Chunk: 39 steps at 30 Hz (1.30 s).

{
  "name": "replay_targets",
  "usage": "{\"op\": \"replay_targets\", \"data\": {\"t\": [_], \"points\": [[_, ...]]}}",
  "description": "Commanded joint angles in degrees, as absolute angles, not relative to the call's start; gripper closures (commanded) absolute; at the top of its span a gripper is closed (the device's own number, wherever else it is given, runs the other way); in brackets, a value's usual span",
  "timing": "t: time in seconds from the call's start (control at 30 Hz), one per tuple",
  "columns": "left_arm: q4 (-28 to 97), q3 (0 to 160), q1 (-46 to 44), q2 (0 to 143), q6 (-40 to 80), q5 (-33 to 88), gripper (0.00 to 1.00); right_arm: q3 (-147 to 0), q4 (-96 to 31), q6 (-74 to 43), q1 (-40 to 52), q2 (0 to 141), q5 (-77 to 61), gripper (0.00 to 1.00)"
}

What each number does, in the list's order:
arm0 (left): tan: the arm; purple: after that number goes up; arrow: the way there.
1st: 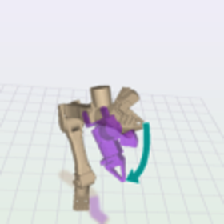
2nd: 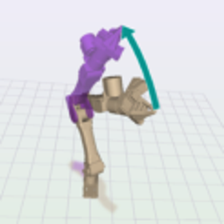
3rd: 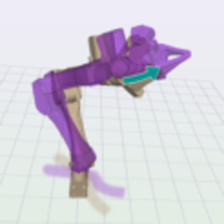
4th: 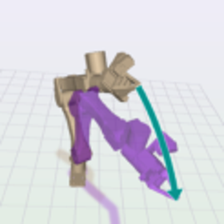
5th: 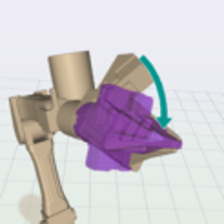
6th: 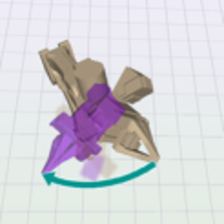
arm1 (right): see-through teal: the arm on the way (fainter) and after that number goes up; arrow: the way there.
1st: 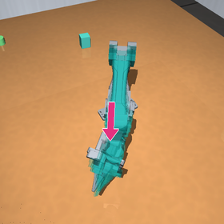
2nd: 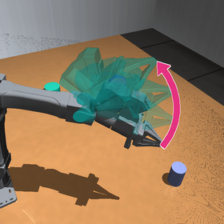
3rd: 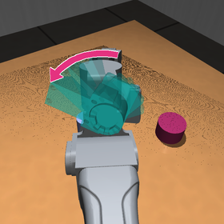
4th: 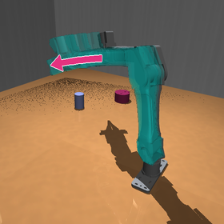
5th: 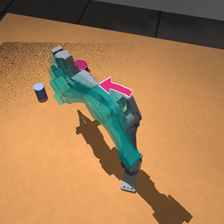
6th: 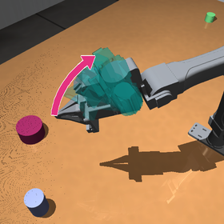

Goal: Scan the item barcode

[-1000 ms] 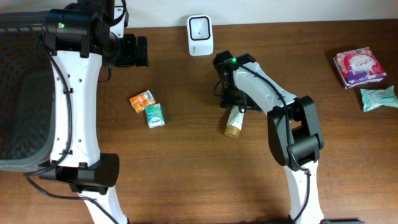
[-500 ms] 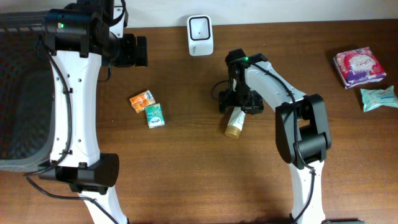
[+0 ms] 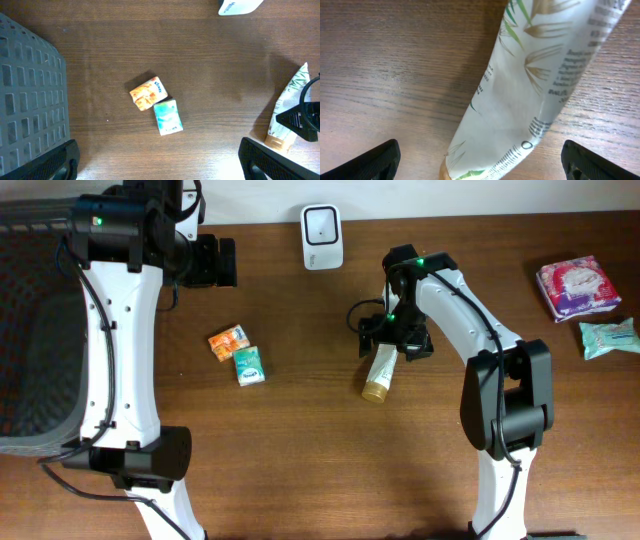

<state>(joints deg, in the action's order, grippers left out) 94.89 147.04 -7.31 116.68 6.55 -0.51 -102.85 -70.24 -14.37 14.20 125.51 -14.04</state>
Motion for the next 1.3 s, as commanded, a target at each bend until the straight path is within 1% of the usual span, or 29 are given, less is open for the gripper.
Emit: {"op": "replay_targets", "data": {"t": [0.0,0.03,0.1,0.13,0.23,0.3,0.4,0.63,0.73,0.97,1.0,1.03,1.1,1.17,1.2,1.23,1.27], "points": [[94.83,147.04,-6.96,116.66,6.83,-0.89,0.01,-104.75,-71.2,-15.94,14.7,123.04,-12.78,0.01],[94.83,147.04,-6.96,116.66,6.83,-0.89,0.01,-105.45,-71.77,-17.87,15.09,122.08,-9.93,0.01],[94.83,147.04,-6.96,116.66,6.83,-0.89,0.01,-105.84,-72.23,-25.1,16.99,120.77,0.78,0.01],[94.83,147.04,-6.96,116.66,6.83,-0.89,0.01,-105.82,-72.03,-31.35,18.61,120.86,6.52,0.02],[94.85,147.04,-6.96,116.66,6.83,-0.89,0.01,-105.73,-69.84,-39.57,22.59,122.37,14.9,0.01],[94.83,147.04,-6.96,116.66,6.83,-0.89,0.01,-105.6,-68.36,-42.63,25.74,123.9,20.64,0.01],[94.83,147.04,-6.96,116.66,6.83,-0.91,0.01,-105.54,-68.31,-47.88,29.32,125.4,28.91,0.09],[94.85,147.04,-6.96,116.66,6.83,-0.89,0.01,-105.54,-66.11,-48.97,29.52,129.71,29.69,0.09],[94.83,147.04,-6.96,116.66,6.83,-0.89,0.01,-105.54,-65.34,-48.99,29.52,131.66,30.7,0.19],[94.85,147.04,-6.96,116.66,6.83,-0.89,0.01,-105.32,-65.3,-48.95,28.53,136.0,30.52,0.22],[94.83,147.04,-6.96,116.66,6.83,-0.89,0.01,-105.32,-65.3,-48.51,28.1,136.4,28.03,0.26],[94.83,147.04,-6.96,116.66,6.83,-0.89,0.01,-105.32,-65.3,-48.23,27.83,136.4,25.87,0.33],[94.83,147.04,-6.96,116.66,6.83,-0.89,0.01,-105.34,-64.86,-45.69,27.66,136.33,24.8,0.5],[94.83,147.04,-7.09,116.66,6.83,-0.89,0.01,-105.41,-64.45,-42.85,27.68,136.33,23.79,0.75],[94.85,147.04,-7.11,116.66,6.83,-0.89,0.01,-105.73,-64.53,-41.1,27.66,136.33,22.44,0.89],[94.85,147.04,-7.11,116.66,6.83,-0.89,0.01,-106.39,-64.9,-39.35,27.66,136.09,20.84,0.96],[94.85,147.04,-7.11,116.66,6.83,-0.91,0.01,-107.61,-66.11,-38.94,27.68,135.5,19.92,0.96]]}}
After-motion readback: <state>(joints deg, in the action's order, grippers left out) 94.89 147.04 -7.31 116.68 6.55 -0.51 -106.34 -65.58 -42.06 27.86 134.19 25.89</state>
